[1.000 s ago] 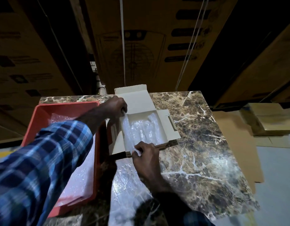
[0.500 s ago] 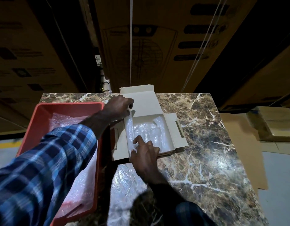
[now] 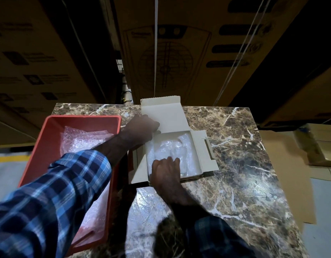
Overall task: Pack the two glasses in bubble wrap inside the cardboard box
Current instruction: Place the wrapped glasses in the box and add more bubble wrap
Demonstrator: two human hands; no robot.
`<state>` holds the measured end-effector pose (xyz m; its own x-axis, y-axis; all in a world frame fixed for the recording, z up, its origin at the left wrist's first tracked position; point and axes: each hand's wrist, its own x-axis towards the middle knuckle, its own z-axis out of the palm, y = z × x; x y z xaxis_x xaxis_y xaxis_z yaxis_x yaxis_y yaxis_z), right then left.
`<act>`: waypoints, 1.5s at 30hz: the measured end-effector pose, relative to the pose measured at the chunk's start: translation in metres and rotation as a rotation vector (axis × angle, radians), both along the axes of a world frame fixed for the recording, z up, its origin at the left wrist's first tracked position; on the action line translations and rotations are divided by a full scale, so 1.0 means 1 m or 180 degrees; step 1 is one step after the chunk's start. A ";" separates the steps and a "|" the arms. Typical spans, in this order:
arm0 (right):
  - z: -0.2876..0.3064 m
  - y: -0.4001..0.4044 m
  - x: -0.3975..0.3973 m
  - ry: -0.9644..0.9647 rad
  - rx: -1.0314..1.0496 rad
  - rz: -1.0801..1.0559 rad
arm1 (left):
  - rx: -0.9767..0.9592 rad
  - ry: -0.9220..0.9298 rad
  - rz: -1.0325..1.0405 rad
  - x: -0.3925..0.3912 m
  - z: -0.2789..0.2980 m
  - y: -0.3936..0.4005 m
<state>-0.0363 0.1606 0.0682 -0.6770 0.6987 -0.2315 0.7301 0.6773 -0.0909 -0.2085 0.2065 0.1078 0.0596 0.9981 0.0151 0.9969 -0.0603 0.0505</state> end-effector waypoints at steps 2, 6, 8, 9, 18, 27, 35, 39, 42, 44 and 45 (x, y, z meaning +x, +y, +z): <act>-0.001 -0.002 -0.001 0.0311 0.0297 0.0127 | 0.0130 0.0183 -0.0110 0.001 -0.004 -0.004; -0.001 0.000 -0.004 0.0492 0.0341 0.0372 | 0.0323 0.0263 -0.0122 0.006 -0.008 -0.011; 0.000 0.004 -0.003 0.0417 0.0240 0.0495 | 0.0324 0.0263 -0.0115 0.008 -0.007 -0.015; 0.001 0.006 -0.003 0.0352 0.0216 0.0531 | 0.0335 0.0270 -0.0127 0.009 -0.008 -0.017; 0.004 0.014 -0.009 -0.0224 -0.0023 0.0774 | 0.0358 0.0567 -0.0349 0.009 -0.024 -0.032; 0.002 0.016 -0.012 -0.0238 -0.0092 0.0755 | -0.0803 0.1404 0.0086 0.034 -0.020 -0.025; -0.004 0.009 0.002 0.0509 -0.0073 0.0691 | -0.0455 0.0663 0.0689 0.028 -0.032 -0.027; 0.011 0.008 0.003 0.0319 -0.0030 0.0796 | -0.0546 0.0493 0.1044 0.031 -0.037 -0.025; 0.019 0.003 0.007 0.0117 0.0139 0.0968 | -0.0630 0.0597 0.1066 0.033 -0.036 -0.025; 0.021 -0.004 0.012 0.0067 0.0075 0.1081 | -0.0703 0.0776 0.1035 0.037 -0.034 -0.025; 0.019 -0.008 0.014 0.0024 0.0039 0.1152 | -0.0737 0.0897 0.1012 0.039 -0.032 -0.024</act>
